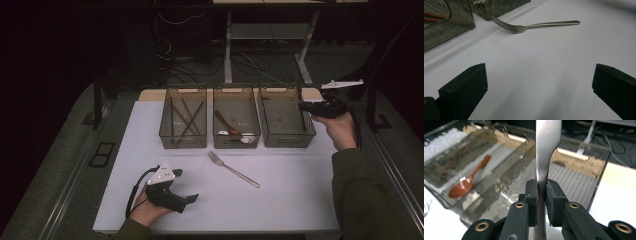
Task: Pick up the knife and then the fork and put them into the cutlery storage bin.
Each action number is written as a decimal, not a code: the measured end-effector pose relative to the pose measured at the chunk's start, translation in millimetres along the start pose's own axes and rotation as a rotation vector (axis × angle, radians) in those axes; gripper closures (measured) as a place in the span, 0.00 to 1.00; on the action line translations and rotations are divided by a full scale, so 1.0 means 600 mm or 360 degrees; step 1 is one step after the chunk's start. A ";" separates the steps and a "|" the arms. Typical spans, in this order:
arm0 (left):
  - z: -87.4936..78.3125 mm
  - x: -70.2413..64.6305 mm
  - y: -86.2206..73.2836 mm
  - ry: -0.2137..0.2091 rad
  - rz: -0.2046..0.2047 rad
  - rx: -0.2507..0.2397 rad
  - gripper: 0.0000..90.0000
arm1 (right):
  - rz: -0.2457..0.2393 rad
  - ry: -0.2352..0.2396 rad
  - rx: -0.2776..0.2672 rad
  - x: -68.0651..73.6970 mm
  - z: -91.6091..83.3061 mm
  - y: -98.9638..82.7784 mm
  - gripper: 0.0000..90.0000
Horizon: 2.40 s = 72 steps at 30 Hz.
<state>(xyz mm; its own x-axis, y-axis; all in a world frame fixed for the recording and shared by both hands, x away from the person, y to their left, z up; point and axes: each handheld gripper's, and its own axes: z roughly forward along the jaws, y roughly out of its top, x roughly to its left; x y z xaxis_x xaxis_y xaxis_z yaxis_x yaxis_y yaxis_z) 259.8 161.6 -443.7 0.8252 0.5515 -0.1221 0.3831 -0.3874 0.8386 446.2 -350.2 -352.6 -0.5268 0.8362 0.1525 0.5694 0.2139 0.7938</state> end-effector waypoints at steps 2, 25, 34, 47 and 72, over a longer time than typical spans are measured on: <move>0.001 0.000 0.000 -0.0001 0.0005 0.0000 0.00 | 0.0008 -0.0006 0.0038 -0.003 0.008 -0.005 0.89; 0.000 -0.001 0.000 -0.0003 0.0003 0.0002 0.00 | -0.0044 -0.0081 0.0484 0.008 0.074 -0.020 0.88; 0.001 -0.001 -0.001 -0.0005 0.0002 0.0002 0.00 | -0.0079 -0.0097 0.0465 0.014 0.076 -0.019 0.77; 0.001 -0.001 -0.001 -0.0005 0.0004 0.0004 0.00 | -0.0010 -0.0043 0.0335 0.016 0.045 -0.017 0.57; -0.001 0.001 -0.002 -0.0006 0.0024 0.0007 0.00 | -0.0141 0.0254 0.0151 0.121 -0.004 -0.043 0.52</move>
<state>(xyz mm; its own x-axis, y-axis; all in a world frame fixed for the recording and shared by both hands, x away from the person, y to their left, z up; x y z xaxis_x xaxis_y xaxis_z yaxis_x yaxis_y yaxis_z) 259.6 162.7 -444.8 0.8325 0.5426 -0.1114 0.3723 -0.3991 0.8379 391.7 -296.0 -360.6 -0.6667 0.7227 0.1820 0.5693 0.3362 0.7502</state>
